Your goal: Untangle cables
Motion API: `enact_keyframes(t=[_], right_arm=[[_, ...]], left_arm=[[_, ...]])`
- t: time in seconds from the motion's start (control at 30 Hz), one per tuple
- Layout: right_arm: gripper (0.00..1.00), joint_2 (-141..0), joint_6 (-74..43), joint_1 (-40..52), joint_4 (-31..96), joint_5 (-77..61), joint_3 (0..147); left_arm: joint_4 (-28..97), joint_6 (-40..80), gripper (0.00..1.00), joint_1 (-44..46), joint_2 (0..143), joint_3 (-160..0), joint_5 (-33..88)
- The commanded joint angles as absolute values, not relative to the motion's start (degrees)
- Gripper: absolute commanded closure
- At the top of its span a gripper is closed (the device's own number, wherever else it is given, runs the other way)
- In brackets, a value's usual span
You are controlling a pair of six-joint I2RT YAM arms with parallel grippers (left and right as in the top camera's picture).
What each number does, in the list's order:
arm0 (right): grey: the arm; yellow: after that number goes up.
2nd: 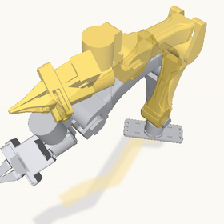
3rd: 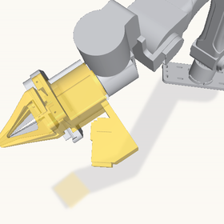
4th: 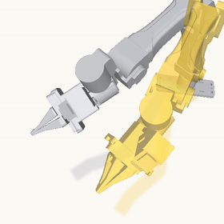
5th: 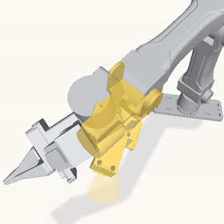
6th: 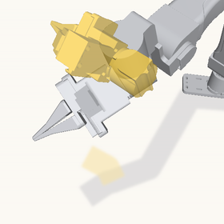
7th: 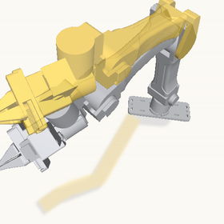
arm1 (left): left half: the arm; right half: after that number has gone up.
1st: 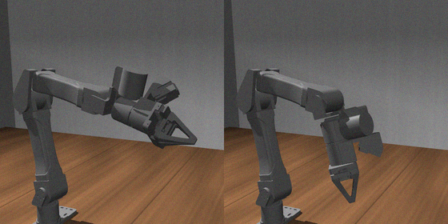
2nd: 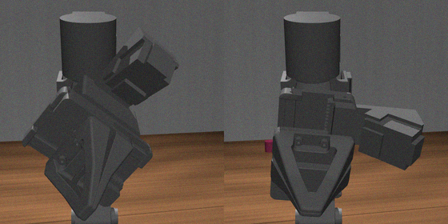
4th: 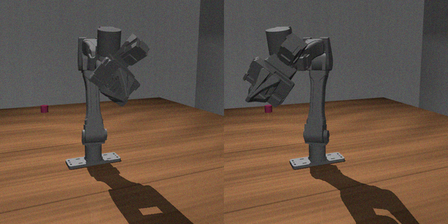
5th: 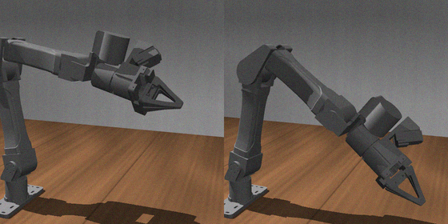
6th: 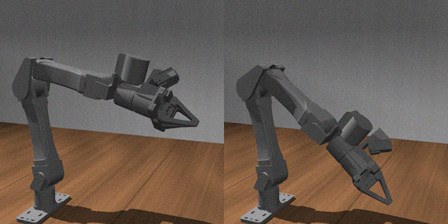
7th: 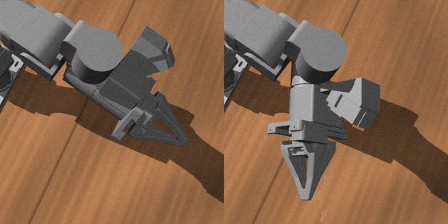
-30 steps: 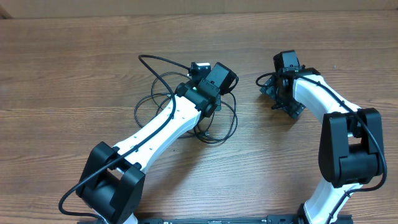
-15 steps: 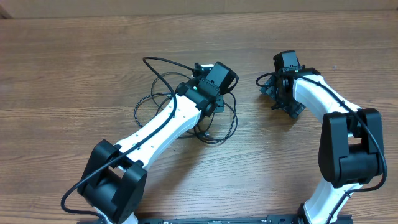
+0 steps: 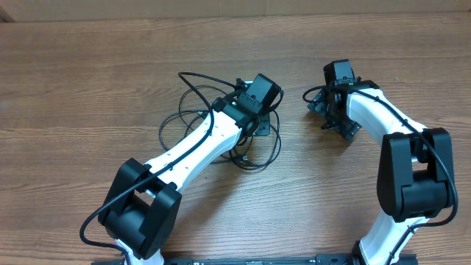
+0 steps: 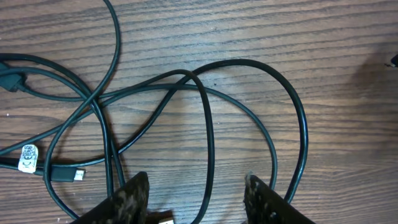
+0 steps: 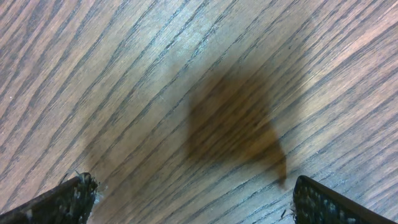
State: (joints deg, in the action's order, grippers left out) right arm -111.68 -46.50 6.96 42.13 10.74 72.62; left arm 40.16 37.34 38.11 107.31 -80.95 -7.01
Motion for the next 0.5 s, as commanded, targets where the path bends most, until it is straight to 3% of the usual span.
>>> enact_keyframes(t=[0.0,0.23,0.47], right_arm=[[0.0,-111.1,-46.7,6.9,42.0,11.2,72.4],[0.0,-111.1,-46.7,6.9,42.0,11.2,72.4],[0.0,-111.1,-46.7,6.9,42.0,11.2,72.4]], left_arm=[[39.9,37.3,0.48,37.9,108.2,-81.4,-9.6],[40.2,37.3,0.32,37.9,108.2,-81.4,-18.6],[40.2,37.3,0.31,37.9,108.2,-81.4,-17.7]])
